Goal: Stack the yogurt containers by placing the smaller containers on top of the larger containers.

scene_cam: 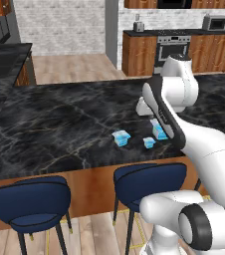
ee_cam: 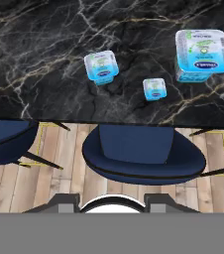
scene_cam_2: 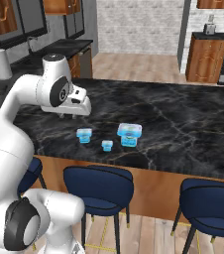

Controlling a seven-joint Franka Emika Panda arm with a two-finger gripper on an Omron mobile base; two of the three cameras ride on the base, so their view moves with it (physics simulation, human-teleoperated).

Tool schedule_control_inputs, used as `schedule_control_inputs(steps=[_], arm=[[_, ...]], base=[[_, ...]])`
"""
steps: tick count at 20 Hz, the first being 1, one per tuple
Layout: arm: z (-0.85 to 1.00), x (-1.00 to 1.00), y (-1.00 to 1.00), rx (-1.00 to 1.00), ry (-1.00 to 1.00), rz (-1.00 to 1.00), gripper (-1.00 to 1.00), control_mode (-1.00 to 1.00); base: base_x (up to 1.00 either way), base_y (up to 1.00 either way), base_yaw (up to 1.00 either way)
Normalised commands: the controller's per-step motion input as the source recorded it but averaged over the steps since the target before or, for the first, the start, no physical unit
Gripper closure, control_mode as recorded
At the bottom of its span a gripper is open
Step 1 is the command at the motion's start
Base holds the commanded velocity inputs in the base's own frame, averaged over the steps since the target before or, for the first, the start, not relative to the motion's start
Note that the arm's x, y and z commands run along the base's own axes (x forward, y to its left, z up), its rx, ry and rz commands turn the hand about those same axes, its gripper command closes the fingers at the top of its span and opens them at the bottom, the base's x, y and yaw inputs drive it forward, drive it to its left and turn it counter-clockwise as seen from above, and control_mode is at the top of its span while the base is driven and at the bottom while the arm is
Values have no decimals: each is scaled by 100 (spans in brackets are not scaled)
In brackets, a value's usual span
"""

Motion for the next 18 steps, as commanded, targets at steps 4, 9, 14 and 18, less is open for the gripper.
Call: schedule_control_inputs(steps=[4, 9, 14, 18], arm=[[0, 0, 18, -2, 0, 0, -100, -100], [0, 0, 28, -11, 0, 0, -100, -100], [0, 0, 22, -15, 0, 0, -100, -100], [0, 0, 20, -18, 0, 1, -100, -100]], base=[[0, 0, 0], [0, 0, 0], [0, 0, 0], [0, 0, 0]])
